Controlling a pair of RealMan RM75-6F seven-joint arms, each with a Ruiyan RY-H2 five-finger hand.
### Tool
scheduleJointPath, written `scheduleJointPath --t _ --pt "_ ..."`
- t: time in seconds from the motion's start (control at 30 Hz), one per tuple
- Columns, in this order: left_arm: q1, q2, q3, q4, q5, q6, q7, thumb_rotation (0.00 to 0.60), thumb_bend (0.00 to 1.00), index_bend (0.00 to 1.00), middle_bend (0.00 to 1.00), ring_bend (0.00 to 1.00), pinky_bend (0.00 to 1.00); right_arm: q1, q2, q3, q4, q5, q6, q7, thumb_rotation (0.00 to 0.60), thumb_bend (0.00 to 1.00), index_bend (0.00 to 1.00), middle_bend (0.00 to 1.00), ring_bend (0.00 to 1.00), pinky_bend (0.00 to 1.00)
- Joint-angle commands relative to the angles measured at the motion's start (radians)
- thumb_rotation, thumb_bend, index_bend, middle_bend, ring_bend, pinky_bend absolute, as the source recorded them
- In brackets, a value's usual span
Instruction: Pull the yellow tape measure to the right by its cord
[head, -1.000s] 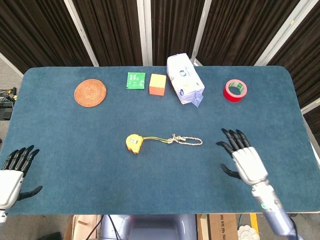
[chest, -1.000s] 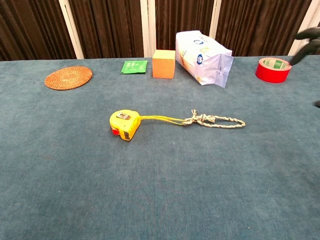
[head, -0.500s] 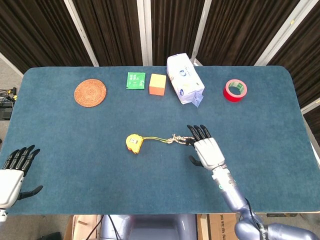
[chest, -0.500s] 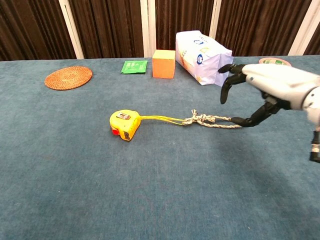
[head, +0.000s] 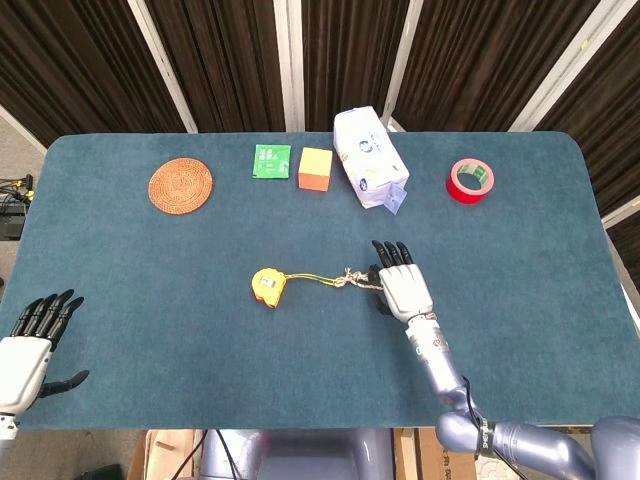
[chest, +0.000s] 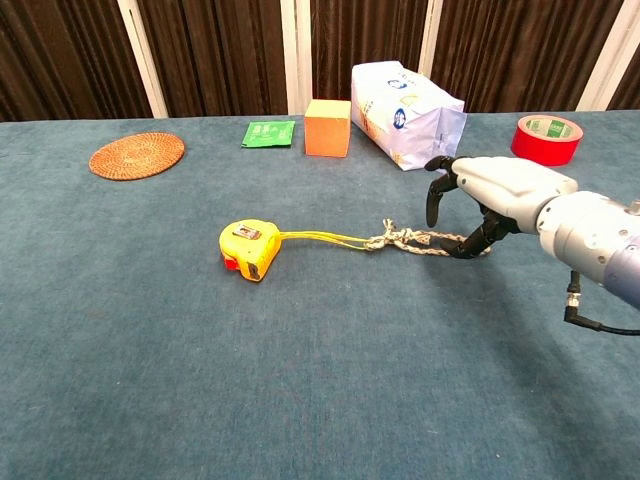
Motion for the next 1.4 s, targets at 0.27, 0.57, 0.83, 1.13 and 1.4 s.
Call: scheduleJointPath --t 0.27,0.57,0.83,1.13,1.4 --pt "-0.002 -0.001 0.001 -0.001 0.001 -0.001 0.001 0.6 0.0 0.0 0.0 0.0 0.0 0.013 -0.041 -0.012 0.091 0.051 -0.007 0.018 0.6 0.42 0.49 0.1 0.0 0.0" --pt "-0.002 -0.001 0.0 -0.002 -0.002 0.0 0.002 0.6 0.0 0.0 0.0 0.0 0.0 0.012 -0.052 -0.026 0.118 0.056 -0.002 0.036 0.6 0.42 0.52 0.12 0.0 0.0" --pt "-0.001 -0.001 0.001 -0.002 -0.001 0.002 0.003 0.6 0.0 0.0 0.0 0.0 0.0 0.013 -0.054 -0.024 0.14 0.062 0.009 0.054 0.6 0.42 0.52 0.12 0.0 0.0" --pt "-0.001 0.0 0.002 -0.004 -0.004 0.0 0.005 0.6 0.0 0.0 0.0 0.0 0.0 0.013 -0.054 -0.026 0.154 0.068 0.017 0.061 0.6 0.42 0.52 0.13 0.0 0.0" --pt "-0.001 0.001 0.002 -0.006 -0.005 0.001 0.006 0.6 0.0 0.0 0.0 0.0 0.0 0.01 -0.061 -0.032 0.169 0.08 0.02 0.059 0.6 0.42 0.55 0.14 0.0 0.0"
